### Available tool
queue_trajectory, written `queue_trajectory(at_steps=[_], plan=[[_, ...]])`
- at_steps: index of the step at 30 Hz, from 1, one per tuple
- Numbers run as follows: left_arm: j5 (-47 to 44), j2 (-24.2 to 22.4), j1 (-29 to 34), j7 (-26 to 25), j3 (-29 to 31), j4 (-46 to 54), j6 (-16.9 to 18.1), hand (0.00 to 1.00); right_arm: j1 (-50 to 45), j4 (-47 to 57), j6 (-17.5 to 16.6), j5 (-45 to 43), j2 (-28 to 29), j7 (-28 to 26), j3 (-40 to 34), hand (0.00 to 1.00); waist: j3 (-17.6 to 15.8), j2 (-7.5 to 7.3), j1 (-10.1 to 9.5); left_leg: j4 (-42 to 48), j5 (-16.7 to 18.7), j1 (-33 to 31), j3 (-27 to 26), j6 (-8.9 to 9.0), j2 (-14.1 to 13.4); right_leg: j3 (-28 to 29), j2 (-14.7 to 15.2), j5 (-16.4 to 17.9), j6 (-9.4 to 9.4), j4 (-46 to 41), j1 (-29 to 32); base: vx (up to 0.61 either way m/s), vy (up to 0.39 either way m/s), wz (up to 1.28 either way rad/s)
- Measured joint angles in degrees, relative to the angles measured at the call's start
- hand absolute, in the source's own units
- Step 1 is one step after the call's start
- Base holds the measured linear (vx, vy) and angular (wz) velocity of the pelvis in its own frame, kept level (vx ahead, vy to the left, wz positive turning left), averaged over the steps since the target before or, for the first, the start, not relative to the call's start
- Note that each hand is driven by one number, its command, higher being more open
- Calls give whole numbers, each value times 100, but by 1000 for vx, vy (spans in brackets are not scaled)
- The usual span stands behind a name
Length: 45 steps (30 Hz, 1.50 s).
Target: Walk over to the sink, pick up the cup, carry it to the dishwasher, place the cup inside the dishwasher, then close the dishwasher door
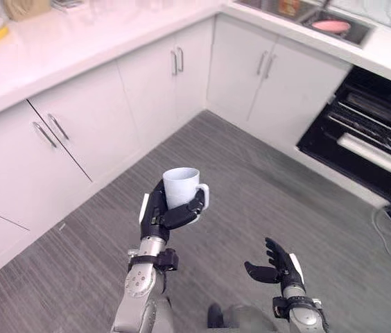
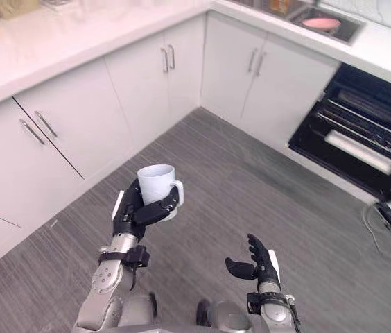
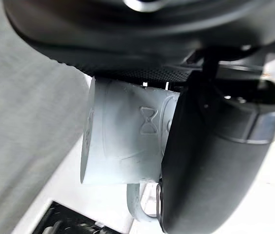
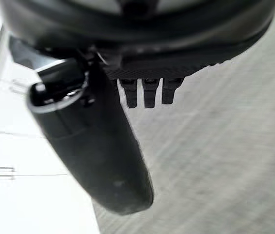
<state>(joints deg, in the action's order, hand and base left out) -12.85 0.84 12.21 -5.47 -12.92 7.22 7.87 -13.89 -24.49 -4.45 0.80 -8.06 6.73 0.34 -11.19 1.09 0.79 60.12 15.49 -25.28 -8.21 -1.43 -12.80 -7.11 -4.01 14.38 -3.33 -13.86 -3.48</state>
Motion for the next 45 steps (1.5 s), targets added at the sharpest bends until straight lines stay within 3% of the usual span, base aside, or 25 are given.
queue_trajectory(at_steps=[1, 3, 4, 5, 6, 8, 10, 11, 12, 13, 16, 18, 19, 20, 21, 24, 25, 26, 29, 32, 35, 38, 39, 41, 45], plan=[[-45, 3, -4, 5, 4, 10, -2, 30, 197, -160, 5, -68, -37, -2, -10, 90, 26, 24, -116, -1058, 68, -265, 60, 154, 300, 148, 122, 57, 16, 185, -289, 714, 23, -68], [-52, 95, -4, -17, 14, 8, -3, 30, 454, -413, 2, -92, -60, 3, -7, 90, -9, -48, -218, -3124, -515, -352, 530, 337, 825, 562, 316, 284, 153, 289, -685, 729, 96, -83], [-49, 142, -9, -50, 7, 4, -3, 30, 573, -568, 4, -95, -57, 12, -8, 90, 14, -38, -259, -3988, -1412, -323, 799, 381, 1016, 880, 408, 483, 339, 262, -936, 792, 218, -87], [-47, 212, -18, -105, -32, -17, -7, 30, 603, -749, 9, -97, 27, 24, -18, 90, 118, -147, -293, -4127, -2264, -125, 861, 192, 1215, 1228, 603, 644, 483, 81, -1070, 939, 233, -66], [-46, 273, -177, -153, -28, -10, -53, 30, 718, -857, 34, -117, 151, 29, -40, 90, 126, -378, -185, -3659, -1925, -234, 705, -40, 1336, 1505, 823, 625, 545, -451, -841, 780, 184, -47], [-47, 327, -255, -208, -21, -14, -104, 30, 781, -866, 52, -118, 234, -1, -8, 90, 146, -430, -171, -3099, -1367, -233, 571, 21, 1209, 1737, 741, 324, 630, -1153, -642, 618, 108, -56], [-44, 684, -168, -204, -47, -19, -141, 30, 834, -879, 54, -117, 510, -11, -2, 90, 169, -598, -141, -3063, -814, 533, 256, 30, 964, 1443, 774, -684, 982, -2836, -83, 700, 77, -106], [-38, 738, -147, -204, -54, -18, -149, 30, 872, -857, 35, -115, 547, -17, 0, 90, 163, -590, -96, -3299, -651, 962, 183, 73, 880, 1113, 862, -598, 907, -3501, 244, 600, 66, -116], [-29, 709, -135, -214, -52, -12, -149, 30, 916, -805, 20, -114, 560, -22, 28, 90, 159, -578, -118, -3633, -428, 1561, -80, 126, 739, 726, 985, -314, 515, -4209, 761, 520, 72, -129], [37, 697, -127, -221, -66, 18, -144, 30, 934, -700, 13, -102, 584, -30, 55, 90, 163, -573, -132, -3818, -214, 1949, -307, 110, 638, 483, 1007, -138, 344, -4477, 1150, 568, 59, -152], [87, 724, -132, -170, -172, 48, -111, 30, 859, -523, -54, -49, 587, -39, 282, 90, 257, -618, 110, -4366, 99, 2899, -797, 317, 533, -572, 1101, 213, 339, -3801, 2296, 512, -21, -78], [89, 699, -143, -150, -263, 54, -105, 30, 866, -464, -48, -42, 511, -26, 268, 90, 287, -634, 213, -4622, 282, 3378, -1050, 559, 543, -1430, 1165, -1, 241, -2186, 2703, 726, -80, -44], [89, 683, -134, -140, -276, 47, -106, 30, 864, -427, -36, -26, 458, -30, 277, 90, 346, -705, 222, -4659, 402, 3589, -1160, 704, 586, -1705, 1132, -422, 171, -1324, 2781, 742, -78, -30], [107, 609, -146, -132, -280, -119, -106, 30, 852, -423, -7, 38, 347, -30, 271, 90, 402, -577, 313, -4691, 537, 3841, -1168, 831, 567, -1829, 999, -1336, -710, -1033, 2694, 611, -63, -34], [117, 492, -162, -132, -263, -276, -138, 30, 884, -428, 41, 65, 250, -26, 266, 90, 453, -327, 294, -4702, 522, 3876, -1162, 824, 383, -1884, 799, -1278, -649, -1107, 2677, 727, -76, -34], [183, 334, -393, -135, -218, -683, -179, 30, 791, 29, 102, 67, 139, -30, 148, 90, 452, -112, 345, -3284, -97, 3668, -698, 991, 78, -1824, 564, -563, -737, -1389, 2257, 721, -142, -37], [184, 258, -378, -148, -202, -750, -179, 30, 668, 306, 102, 59, 147, -24, 140, 90, 421, -50, 311, -1884, -719, 3309, -283, 1096, -162, -1702, 286, -453, -685, -1050, 1677, 568, -95, -65], [184, 227, -326, -139, -233, -737, -161, 30, 541, 715, 93, 34, 185, 19, 183, 90, 415, -18, 207, -397, -812, 2771, -52, 1155, -310, -1477, 15, -436, -663, -623, 1135, 605, -68, -94], [189, 250, -242, -131, -268, -714, -105, 30, 566, 1329, -148, -94, 186, 73, 266, 90, 421, -42, 144, 720, -397, 1716, -14, 906, -344, -1029, -140, -434, -658, -104, 447, 372, 15, -85], [280, 227, -190, -132, -223, -710, -107, 30, 785, 1481, -305, -136, 183, 48, 301, 90, 421, -40, 12, -459, 44, 913, 28, 651, -265, -411, -115, -446, -628, 134, 15, 454, 141, -108], [284, 230, -119, -189, -123, -663, -107, 30, 833, 1483, -308, -264, 136, 57, 444, 90, 421, -45, -60, -2855, -18, 898, 996, 741, 345, 121, 111, -353, -461, 123, -237, 326, 218, -98], [286, 235, -107, -281, -47, -488, -101, 30, 861, 1489, -305, -349, 23, 50, 511, 90, 494, 132, -66, -4295, -986, 989, 1818, 692, 585, 624, 186, 1, 151, 85, -362, 358, 341, -110], [287, 246, -89, -311, -44, -507, -97, 30, 851, 1459, -283, -354, 47, 31, 515, 90, 526, 120, -81, -4113, -1469, 1084, 1686, 736, 625, 894, 292, 129, 328, 65, -448, 304, 382, -95], [291, 331, -92, -326, -24, -503, -75, 30, 818, 1646, -272, -378, 131, 19, 559, 90, 574, -85, 5, -3944, -1179, 1126, 1336, 525, 869, 1125, 669, 250, 539, -52, -367, 259, 362, -78], [296, 378, -81, -370, 176, -504, -75, 30, 1037, 1949, -273, -420, 153, -203, 867, 90, 560, -125, -75, -3755, -736, 1403, 228, 156, 1010, 1204, 1221, 294, 960, -1078, 320, 157, 312, -122]])
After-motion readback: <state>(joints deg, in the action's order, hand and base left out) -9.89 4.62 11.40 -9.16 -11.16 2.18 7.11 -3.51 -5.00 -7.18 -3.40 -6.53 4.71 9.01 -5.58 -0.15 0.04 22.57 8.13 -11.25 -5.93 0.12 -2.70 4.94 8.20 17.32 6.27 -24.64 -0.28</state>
